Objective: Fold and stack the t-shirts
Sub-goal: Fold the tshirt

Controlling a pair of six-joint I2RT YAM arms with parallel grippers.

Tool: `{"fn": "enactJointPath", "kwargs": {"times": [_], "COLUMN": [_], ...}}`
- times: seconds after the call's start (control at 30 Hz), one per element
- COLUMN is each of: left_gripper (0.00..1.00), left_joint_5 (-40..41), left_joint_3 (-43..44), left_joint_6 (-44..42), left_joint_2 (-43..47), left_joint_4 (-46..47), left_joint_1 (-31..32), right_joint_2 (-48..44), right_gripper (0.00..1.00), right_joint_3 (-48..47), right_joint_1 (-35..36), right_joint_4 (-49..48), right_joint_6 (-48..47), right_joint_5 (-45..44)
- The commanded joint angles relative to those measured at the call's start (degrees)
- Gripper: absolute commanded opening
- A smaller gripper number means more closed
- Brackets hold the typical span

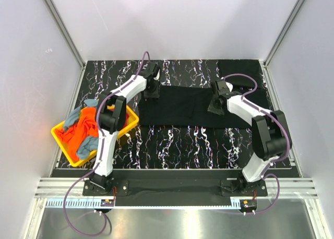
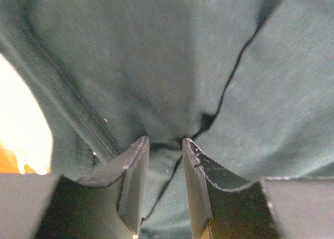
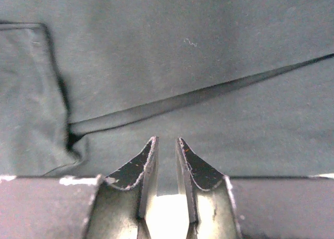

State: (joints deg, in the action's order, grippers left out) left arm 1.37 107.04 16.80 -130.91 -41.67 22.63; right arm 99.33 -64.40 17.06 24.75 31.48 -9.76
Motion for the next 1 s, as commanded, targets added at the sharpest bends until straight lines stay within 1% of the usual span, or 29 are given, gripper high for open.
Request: {"fn": "enactJointPath", "kwargs": {"times": [0.0,0.1,0.2,0.23,0.3,0.33,0.37,0.43,0.47,0.53,0.57,0.7,0.73,0.77,0.8,0.83,0.9,0.93,0.97], "left_gripper": [0.38,0.39,0.41,0.42,0.42,0.41,0.41,0.41,0.41,0.43,0.43,0.47,0.48,0.48,0.49,0.49,0.49,0.49,0.49], "left_joint_5": [0.1,-1.0,-0.9,-1.0,-5.7,-7.6,-11.0,-14.3,-17.6,-19.4,-20.7,-20.4,-20.2,-19.0,-18.2,-18.0,-17.1,-16.8,-16.2], "left_joint_3": [4.5,8.5,15.2,19.4,23.9,28.6,30.7,33.0,32.5,29.7,28.4,20.8,17.5,15.6,13.8,10.3,6.6,2.5,0.3], "left_joint_6": [1.1,1.8,2.1,2.6,6.0,7.2,8.2,10.4,11.7,12.6,12.6,9.9,9.2,8.2,7.8,7.5,7.0,6.9,6.3], "left_joint_2": [-3.2,-6.5,-10.8,-12.2,-16.1,-17.7,-19.9,-20.3,-19.5,-17.2,-14.1,-4.5,-2.5,1.4,3.2,6.5,9.7,11.3,14.3], "left_joint_4": [-0.7,-0.6,-0.8,-0.9,-0.3,0.2,1.8,5.1,8.9,11.5,13.4,14.2,14.2,14.2,14.2,14.2,13.7,13.5,13.5], "left_joint_1": [-1.2,-2.9,-4.7,-5.9,-7.5,-8.7,-9.2,-9.8,-9.8,-9.7,-9.8,-9.4,-9.2,-9.1,-8.8,-8.6,-8.1,-7.3,-6.6], "right_joint_2": [-7.0,-10.9,-15.6,-16.9,-20.1,-21.1,-22.2,-24.8,-26.0,-27.2,-28.0,-29.8,-30.1,-30.7,-30.9,-31.1,-31.7,-31.8,-31.0], "right_gripper": [0.27,0.27,0.27,0.27,0.27,0.28,0.27,0.28,0.28,0.28,0.29,0.32,0.32,0.32,0.32,0.32,0.32,0.32,0.32], "right_joint_3": [0.0,0.5,0.9,0.9,0.6,0.1,-0.1,-0.8,-1.1,-1.5,-1.5,-1.1,-0.5,-0.1,0.2,0.7,1.2,2.0,2.2], "right_joint_1": [-0.4,-0.4,-0.6,-1.1,-1.8,-2.6,-3.1,-3.8,-3.8,-4.0,-3.9,-4.0,-4.0,-4.0,-4.0,-4.1,-4.0,-4.0,-4.0], "right_joint_4": [-0.9,-1.2,-1.3,-1.3,-1.3,-1.2,-1.2,-1.2,-1.2,-1.1,-1.1,-1.1,-0.9,-1.0,-0.9,-1.0,-1.1,-1.2,-1.1], "right_joint_6": [-0.3,-1.4,-2.0,-2.3,-4.2,-4.7,-5.3,-5.5,-5.6,-5.5,-5.5,-4.7,-4.6,-4.2,-4.0,-3.8,-2.8,-2.5,-2.0], "right_joint_5": [-0.6,-2.2,-3.7,-4.2,-4.6,-5.4,-5.6,-6.1,-6.2,-5.8,-5.4,-3.4,-3.2,-3.2,-3.1,-2.7,-1.8,-1.0,-0.4]}}
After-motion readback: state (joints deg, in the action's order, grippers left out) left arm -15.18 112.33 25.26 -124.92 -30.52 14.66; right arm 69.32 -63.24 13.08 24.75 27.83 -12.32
